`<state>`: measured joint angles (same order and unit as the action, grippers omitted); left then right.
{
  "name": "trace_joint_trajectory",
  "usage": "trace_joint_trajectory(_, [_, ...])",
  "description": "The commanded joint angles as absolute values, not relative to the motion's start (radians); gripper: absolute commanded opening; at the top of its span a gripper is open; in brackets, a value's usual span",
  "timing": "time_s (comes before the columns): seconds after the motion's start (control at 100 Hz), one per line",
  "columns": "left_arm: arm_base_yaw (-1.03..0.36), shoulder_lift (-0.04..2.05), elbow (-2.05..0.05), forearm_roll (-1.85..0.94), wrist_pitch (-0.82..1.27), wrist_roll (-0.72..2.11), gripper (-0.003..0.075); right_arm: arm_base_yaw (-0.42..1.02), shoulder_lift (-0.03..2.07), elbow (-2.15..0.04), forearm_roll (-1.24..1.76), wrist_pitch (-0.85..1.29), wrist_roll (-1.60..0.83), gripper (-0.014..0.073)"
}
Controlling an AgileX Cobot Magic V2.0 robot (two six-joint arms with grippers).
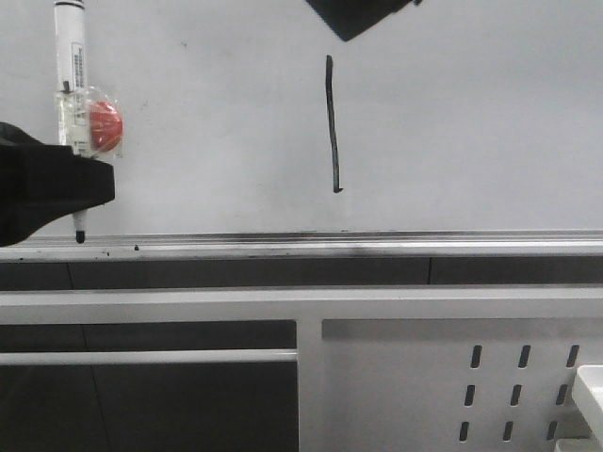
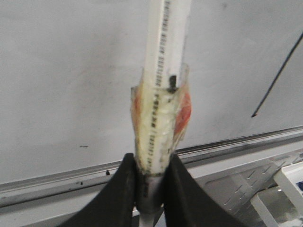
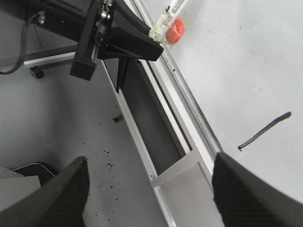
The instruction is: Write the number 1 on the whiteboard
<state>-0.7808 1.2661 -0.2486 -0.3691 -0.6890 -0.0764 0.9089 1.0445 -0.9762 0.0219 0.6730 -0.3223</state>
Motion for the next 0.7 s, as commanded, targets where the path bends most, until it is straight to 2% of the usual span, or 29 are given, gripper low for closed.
trace_joint_trajectory(0.0, [-0.788,1.287,-0.267,-0.395,-0.8,-0.087,-0.002,0.903,1.027,-1.01,0.012,0.613,-0.32,0.0485])
trace_joint_trajectory(0.69, [-0.786,1.462,-0.324,-0.446,-0.971,-0.08,-0.002,0.903,1.027,-1.01,0.012,0.605,-0.32,0.0484])
